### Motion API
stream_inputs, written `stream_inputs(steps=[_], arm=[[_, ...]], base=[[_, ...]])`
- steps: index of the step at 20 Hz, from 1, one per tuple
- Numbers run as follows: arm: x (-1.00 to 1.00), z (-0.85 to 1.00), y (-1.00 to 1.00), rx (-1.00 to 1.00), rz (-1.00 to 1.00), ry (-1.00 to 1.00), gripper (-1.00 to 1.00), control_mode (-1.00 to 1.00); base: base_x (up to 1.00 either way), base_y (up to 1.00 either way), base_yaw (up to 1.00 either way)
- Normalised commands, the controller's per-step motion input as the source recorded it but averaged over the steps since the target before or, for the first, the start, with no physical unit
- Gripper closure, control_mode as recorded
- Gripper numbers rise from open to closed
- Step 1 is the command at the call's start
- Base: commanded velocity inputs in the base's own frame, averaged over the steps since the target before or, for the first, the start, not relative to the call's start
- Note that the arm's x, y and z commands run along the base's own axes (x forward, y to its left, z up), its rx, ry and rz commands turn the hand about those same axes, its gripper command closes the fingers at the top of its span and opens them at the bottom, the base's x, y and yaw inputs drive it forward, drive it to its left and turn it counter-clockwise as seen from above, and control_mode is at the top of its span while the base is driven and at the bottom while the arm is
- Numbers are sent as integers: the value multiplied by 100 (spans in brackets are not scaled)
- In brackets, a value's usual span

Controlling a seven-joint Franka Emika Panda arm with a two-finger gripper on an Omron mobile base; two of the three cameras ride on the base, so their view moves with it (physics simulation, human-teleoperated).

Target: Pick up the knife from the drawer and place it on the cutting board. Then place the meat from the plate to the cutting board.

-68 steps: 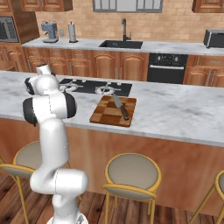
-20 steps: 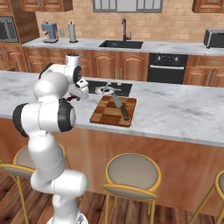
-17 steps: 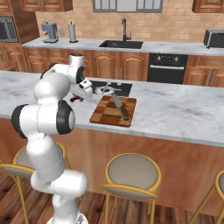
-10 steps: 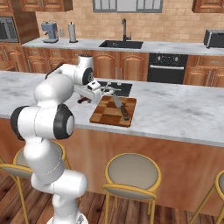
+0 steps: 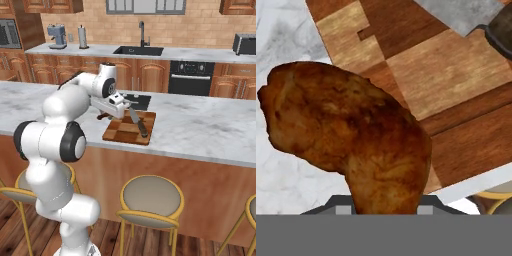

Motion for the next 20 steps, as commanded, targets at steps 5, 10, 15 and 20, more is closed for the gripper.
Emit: stream_inputs(steps=[5,10,15,20], arm=[[-5,0,-32,0,0,0,100,-100],[-9,0,-15,-1,0,-6,100,-100],[-23,0,0,-4,0,-15,100,-100],[-16,-11,0,-2,0,-5,100,-100]], base=[[0,0,0],[0,0,0],[0,0,0],[0,0,0]])
